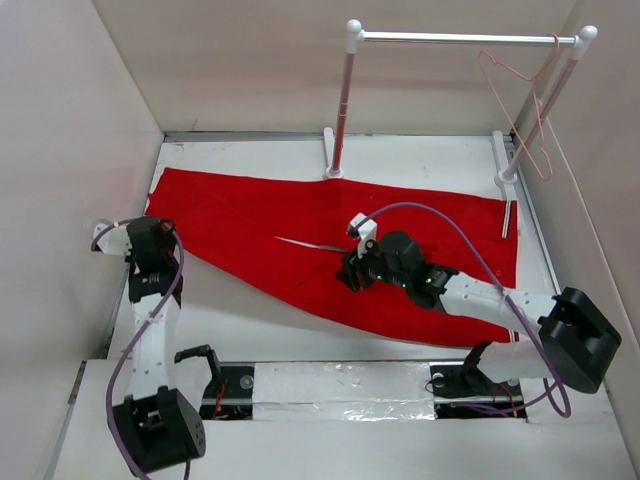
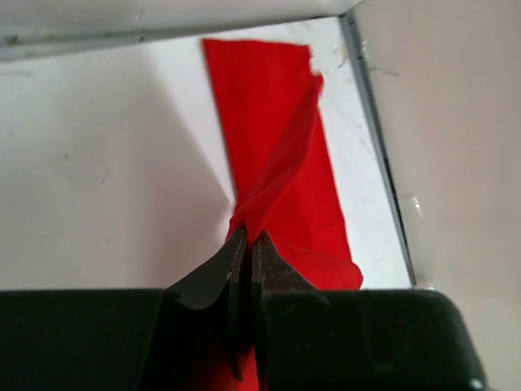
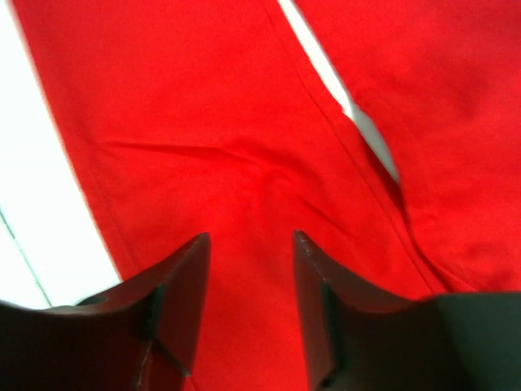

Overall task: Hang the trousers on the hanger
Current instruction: Flatten out the trousers at the center of the board.

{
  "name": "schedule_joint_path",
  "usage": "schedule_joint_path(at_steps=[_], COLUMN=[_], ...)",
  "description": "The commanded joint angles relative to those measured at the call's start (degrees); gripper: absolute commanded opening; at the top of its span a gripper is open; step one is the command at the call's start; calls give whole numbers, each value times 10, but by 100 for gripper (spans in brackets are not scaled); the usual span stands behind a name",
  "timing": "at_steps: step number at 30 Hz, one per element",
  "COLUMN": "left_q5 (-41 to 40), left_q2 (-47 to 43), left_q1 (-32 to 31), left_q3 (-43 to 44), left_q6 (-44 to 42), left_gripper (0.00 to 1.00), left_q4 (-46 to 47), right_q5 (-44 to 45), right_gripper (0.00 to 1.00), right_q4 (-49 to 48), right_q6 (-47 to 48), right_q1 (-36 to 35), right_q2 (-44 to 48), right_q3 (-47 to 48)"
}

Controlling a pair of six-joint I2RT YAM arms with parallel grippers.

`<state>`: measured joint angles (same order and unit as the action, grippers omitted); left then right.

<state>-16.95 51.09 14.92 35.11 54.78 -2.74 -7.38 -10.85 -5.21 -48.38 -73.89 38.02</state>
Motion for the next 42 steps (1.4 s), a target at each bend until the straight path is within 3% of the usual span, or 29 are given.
schedule_joint_path(at_steps=[1, 4, 6, 7, 9, 10, 15, 16, 18, 19, 20, 22, 24, 26, 27, 28, 29, 32, 36, 41, 42], left_q5=[-20, -5, 15, 40, 61, 76, 92, 57, 34, 38, 42, 49, 60, 86, 92, 106, 118, 157, 101, 33, 35], left_q2=[-34, -53, -54, -56, -64, -66, -85, -87, -107, -114, -126, -127, -108, -87, -80, -74, -65, -50, -8, -32, -39], left_q1=[-4, -4, -4, -4, -4, -4, -16, -38, -88, -89, -89, -102, -108, -108, -108, -108, -108, -136, -215, -283, -283], left_q3=[32, 52, 61, 61, 61, 69, 119, 125, 117, 103, 98, 97, 102, 89, 80, 56, 38, -48, -121, -179, -188], left_q6=[-48, -71, -73, -75, -81, -89, -168, -179, -189, -186, -185, -180, -173, -151, -144, -134, -127, -101, -58, -8, -4], left_gripper=[0, 0, 0, 0, 0, 0, 0, 0, 0, 0, 0, 0, 0, 0, 0, 0, 0, 0, 0, 0, 12], left_q4=[-17, -9, -4, 9, 21, 24, -8, -24, -27, -26, -24, -22, -24, -21, -19, -15, -10, 44, 69, 31, 28], right_q5=[-4, 14, 52, 66, 101, 106, 114, 115, 129, 136, 137, 52, -45, -70, -35, -12, 9, 32, 69, 78, 63], right_gripper=[56, 57, 50, 23, 2, 0, 0, 4, 19, 40, 48, 53, 53, 51, 45, 28, 20, 7, 4, 4, 4], right_q4=[-14, 7, 37, 45, 64, 74, 107, 109, 141, 146, 148, 127, 125, 116, 119, 123, 123, 115, 130, 131, 116], right_q6=[-3, -8, -23, -31, -58, -67, -107, -109, -114, -113, -112, -75, -59, -59, -55, -52, -49, -40, -3, 13, 13], right_q1=[20, 32, 43, 58, 84, 100, 275, 302, 380, 406, 431, 491, 491, 434, 406, 352, 329, 254, 157, 129, 129], right_q2=[31, 60, 78, 88, 120, 130, 221, 235, 272, 282, 291, 295, 278, 240, 227, 219, 206, 169, 112, 88, 87], right_q3=[-1, -4, -6, -9, -29, -36, -90, -102, -112, -115, -122, -122, -96, -82, -59, -49, -42, -13, 50, 66, 62])
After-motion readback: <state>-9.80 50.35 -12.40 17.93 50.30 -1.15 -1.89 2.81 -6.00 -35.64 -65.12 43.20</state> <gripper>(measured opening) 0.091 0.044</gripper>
